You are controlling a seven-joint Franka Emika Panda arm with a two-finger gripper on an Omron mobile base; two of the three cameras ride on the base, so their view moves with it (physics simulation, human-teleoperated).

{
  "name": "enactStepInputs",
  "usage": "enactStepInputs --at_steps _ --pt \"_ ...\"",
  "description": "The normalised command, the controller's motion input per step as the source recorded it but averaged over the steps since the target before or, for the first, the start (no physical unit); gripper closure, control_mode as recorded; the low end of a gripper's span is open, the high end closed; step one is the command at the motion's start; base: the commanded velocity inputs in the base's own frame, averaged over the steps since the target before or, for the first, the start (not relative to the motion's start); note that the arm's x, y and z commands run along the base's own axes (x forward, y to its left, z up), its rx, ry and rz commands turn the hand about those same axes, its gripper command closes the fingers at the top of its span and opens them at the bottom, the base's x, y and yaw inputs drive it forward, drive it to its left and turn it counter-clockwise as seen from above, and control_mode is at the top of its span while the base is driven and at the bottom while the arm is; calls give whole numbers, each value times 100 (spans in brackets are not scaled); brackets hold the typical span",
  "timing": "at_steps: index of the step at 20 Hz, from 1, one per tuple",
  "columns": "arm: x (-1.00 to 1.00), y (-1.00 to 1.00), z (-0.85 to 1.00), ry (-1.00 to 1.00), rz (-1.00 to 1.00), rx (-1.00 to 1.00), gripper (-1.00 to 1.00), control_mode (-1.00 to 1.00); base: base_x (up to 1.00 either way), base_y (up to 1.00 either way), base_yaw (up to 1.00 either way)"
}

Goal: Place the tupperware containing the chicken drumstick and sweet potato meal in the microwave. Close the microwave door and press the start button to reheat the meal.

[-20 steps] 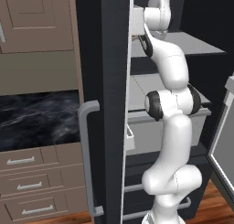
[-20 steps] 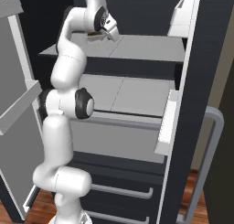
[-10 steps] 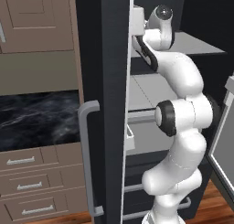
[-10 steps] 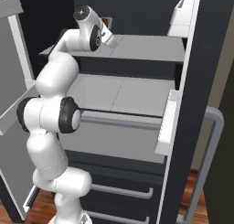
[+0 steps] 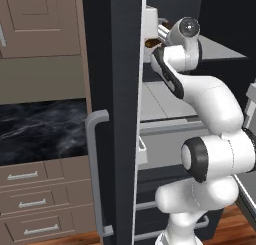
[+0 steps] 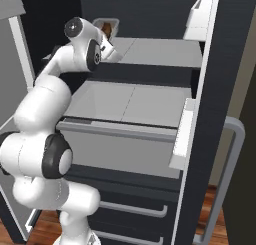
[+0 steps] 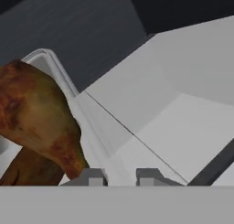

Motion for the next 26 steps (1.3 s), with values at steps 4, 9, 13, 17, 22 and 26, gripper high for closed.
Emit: enactStepInputs --at_steps 4,9,13,17,22,26 --pt "-100 0 50 18 0 3 100 -100 0 0 0" --pt "-100 -1 -1 16 0 0 100 -100 0 0 0" --pt "-100 -7 -46 2 0 0 100 -100 0 0 0" --pt "-100 -3 -64 0 0 0 100 -100 0 0 0" --pt "-100 0 -78 0 0 0 100 -100 0 0 0" --pt "-100 -4 -57 1 0 0 100 -100 0 0 0"
